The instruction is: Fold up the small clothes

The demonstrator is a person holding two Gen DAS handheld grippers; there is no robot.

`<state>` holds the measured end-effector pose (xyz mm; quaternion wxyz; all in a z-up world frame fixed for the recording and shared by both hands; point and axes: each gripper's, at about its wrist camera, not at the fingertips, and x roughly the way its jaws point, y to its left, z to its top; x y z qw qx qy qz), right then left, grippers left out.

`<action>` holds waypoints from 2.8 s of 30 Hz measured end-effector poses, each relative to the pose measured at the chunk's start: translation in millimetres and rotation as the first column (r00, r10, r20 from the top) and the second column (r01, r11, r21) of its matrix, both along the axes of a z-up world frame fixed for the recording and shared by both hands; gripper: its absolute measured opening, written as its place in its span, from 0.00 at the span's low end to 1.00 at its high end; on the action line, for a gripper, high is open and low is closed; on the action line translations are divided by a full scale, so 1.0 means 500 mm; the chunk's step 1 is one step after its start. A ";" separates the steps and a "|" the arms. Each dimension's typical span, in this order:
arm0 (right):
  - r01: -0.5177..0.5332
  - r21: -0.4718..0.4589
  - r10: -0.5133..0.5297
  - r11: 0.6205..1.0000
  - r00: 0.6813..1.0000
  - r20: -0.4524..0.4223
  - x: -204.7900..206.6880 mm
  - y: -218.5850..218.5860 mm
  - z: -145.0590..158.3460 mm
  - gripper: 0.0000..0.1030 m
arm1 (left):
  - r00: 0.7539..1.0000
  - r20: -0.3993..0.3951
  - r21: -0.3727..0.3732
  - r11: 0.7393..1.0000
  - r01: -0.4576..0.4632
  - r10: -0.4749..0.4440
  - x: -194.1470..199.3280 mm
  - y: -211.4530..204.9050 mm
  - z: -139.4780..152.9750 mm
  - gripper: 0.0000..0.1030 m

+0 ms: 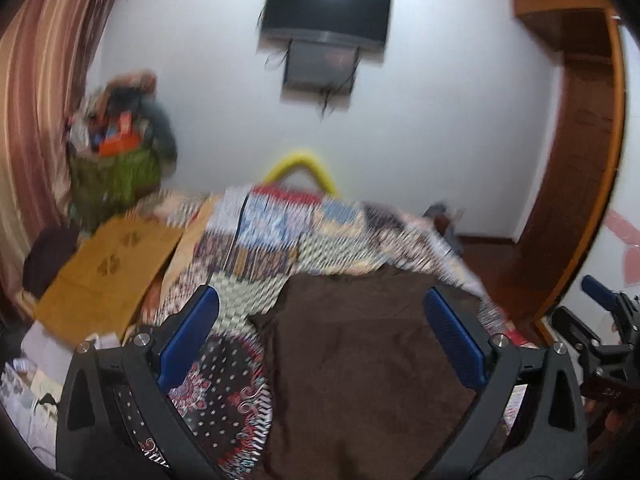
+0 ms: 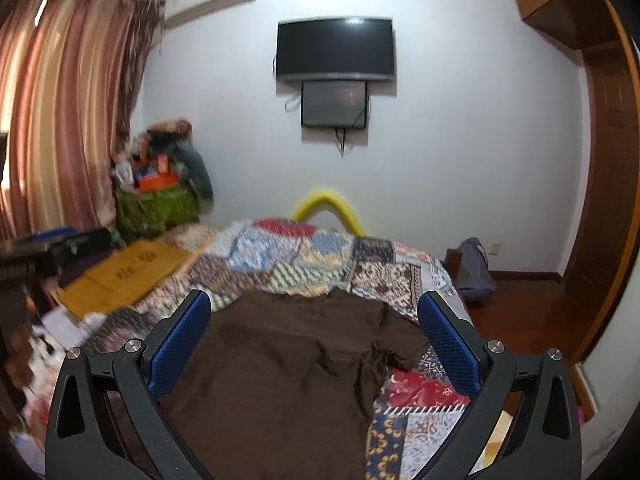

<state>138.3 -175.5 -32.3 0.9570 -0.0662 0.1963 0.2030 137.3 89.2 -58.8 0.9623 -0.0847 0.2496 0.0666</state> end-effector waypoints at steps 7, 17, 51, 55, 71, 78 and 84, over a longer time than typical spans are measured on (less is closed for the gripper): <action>-0.034 -0.027 0.030 0.999 0.989 -0.147 0.134 0.020 -0.083 0.91 | 0.965 -0.258 -0.014 0.999 -0.048 0.042 0.174 0.091 -0.145 1.00; -0.162 -0.107 0.118 0.981 0.936 -0.331 0.280 0.087 -0.191 0.64 | 0.874 -0.484 -0.193 0.980 -0.047 -0.053 0.314 0.174 -0.342 0.80; -0.332 -0.175 0.194 0.927 0.822 -0.535 0.416 0.132 -0.355 0.65 | 0.902 -0.411 -0.363 0.931 -0.033 -0.128 0.421 0.265 -0.398 0.14; -0.299 -0.189 0.155 0.935 0.827 -0.541 0.430 0.119 -0.360 0.73 | 0.881 -0.446 -0.369 0.929 -0.020 -0.159 0.439 0.271 -0.422 0.23; -0.241 -0.214 0.085 0.947 0.827 -0.556 0.452 0.049 -0.360 0.76 | 0.924 -0.357 -0.539 0.838 -0.082 -0.139 0.599 0.329 -0.438 0.30; -0.234 -0.212 0.077 0.949 0.823 -0.563 0.452 0.047 -0.352 0.76 | 0.910 -0.396 -0.508 0.855 -0.103 -0.126 0.562 0.357 -0.440 0.28; -0.228 -0.187 0.090 0.955 0.828 -0.553 0.438 0.043 -0.345 0.76 | 0.870 -0.434 -0.569 0.820 -0.062 -0.236 0.507 0.337 -0.480 0.43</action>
